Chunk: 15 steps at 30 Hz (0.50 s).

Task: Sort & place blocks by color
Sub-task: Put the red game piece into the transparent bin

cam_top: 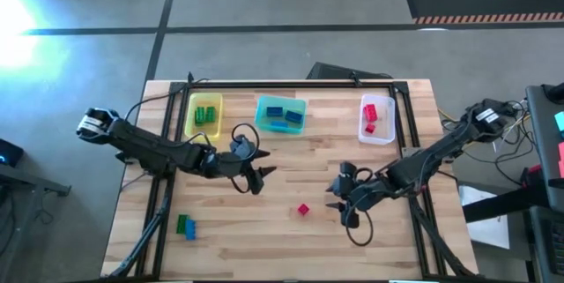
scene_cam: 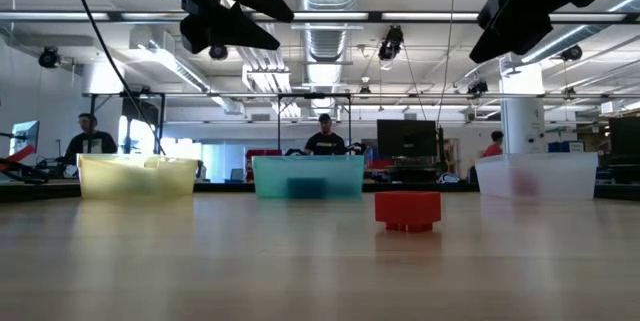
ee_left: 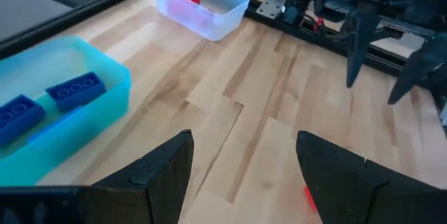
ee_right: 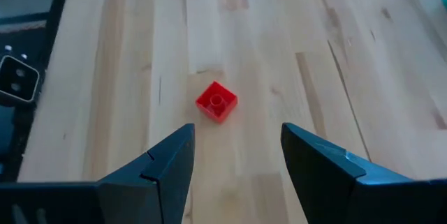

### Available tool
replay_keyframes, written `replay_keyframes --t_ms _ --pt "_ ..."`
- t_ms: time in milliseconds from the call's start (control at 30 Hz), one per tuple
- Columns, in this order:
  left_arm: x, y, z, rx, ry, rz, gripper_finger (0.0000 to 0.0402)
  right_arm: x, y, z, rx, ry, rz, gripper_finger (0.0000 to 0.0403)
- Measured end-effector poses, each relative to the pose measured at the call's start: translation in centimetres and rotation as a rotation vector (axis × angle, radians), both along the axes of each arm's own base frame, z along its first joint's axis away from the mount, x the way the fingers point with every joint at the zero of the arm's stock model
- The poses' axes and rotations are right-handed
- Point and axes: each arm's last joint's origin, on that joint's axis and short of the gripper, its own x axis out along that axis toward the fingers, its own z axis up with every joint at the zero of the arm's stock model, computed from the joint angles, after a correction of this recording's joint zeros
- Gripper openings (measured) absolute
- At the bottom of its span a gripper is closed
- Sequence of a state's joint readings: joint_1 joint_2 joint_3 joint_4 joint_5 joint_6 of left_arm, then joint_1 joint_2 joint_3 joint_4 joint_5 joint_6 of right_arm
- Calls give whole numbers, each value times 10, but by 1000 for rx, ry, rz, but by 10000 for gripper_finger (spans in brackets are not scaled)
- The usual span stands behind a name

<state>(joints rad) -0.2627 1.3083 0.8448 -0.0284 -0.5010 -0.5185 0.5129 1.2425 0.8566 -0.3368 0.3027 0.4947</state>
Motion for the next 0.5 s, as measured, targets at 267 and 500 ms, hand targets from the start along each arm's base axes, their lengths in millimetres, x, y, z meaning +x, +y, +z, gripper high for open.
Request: replay_keyframes --t_ms 267,500 --pt "0 1 0 38 7 -6 238 11 6 -6 -25 -33 40 203" --pt "0 1 0 62 14 -14 238 33 17 8 -88 -68 105 203"
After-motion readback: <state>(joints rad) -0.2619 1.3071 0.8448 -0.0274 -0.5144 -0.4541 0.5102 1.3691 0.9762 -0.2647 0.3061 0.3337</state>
